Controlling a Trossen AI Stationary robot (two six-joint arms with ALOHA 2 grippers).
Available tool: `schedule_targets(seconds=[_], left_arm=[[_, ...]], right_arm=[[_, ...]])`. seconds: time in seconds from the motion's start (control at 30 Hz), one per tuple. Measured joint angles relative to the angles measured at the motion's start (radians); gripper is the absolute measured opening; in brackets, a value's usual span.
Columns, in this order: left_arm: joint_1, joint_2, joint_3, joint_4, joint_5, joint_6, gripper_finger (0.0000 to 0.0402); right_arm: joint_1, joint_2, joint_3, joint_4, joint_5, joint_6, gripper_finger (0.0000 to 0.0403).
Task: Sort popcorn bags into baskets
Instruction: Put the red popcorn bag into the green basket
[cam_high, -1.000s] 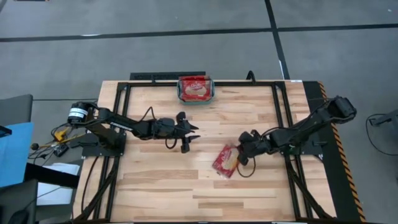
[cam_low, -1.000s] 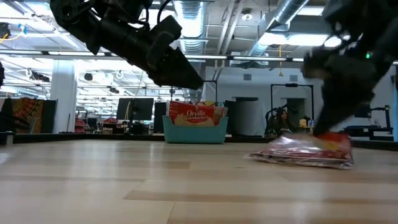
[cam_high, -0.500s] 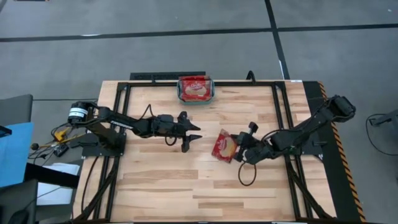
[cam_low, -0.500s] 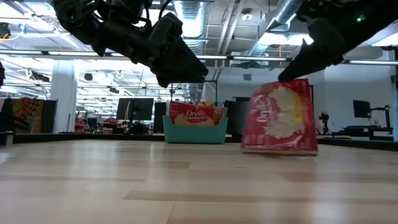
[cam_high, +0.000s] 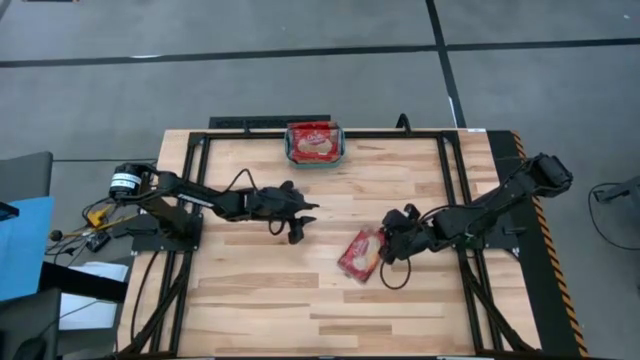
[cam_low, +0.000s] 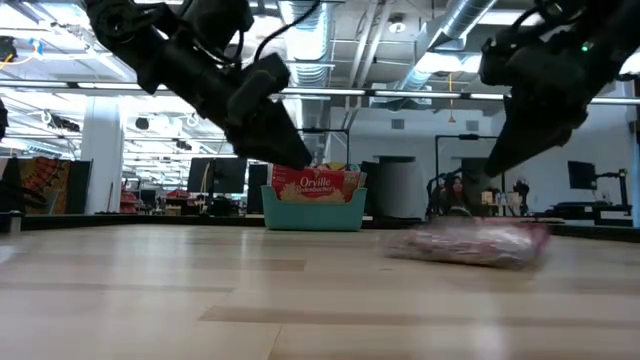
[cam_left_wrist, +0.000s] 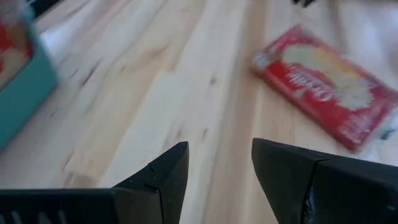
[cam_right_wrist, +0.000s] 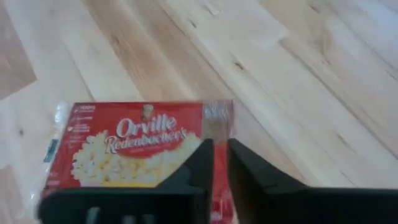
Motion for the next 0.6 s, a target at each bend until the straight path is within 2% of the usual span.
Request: schedule_targets(seconds=[0.13, 0.37, 0.5, 0.6], left_arm=[[0.0, 0.0, 0.0, -0.027, -0.022, -0.049, 0.0167], [0.001, 0.0, 0.0, -0.035, -0.025, -0.048, 0.0167], [0.003, 0.0, 0.0, -0.051, -0.048, -0.034, 0.0167], [0.003, 0.0, 0.0, -0.078, -0.058, -0.034, 0.0167]], right_arm=[[-0.02, 0.043, 0.0, 0.005, -0.03, 0.015, 0.0128], [-0.092, 0.206, 0.0, 0.003, -0.074, 0.002, 0.0249], [-0.136, 0.3, 0.004, 0.108, -0.201, -0.049, 0.027], [-0.137, 0.349, 0.008, 0.178, -0.22, -0.087, 0.0263]])
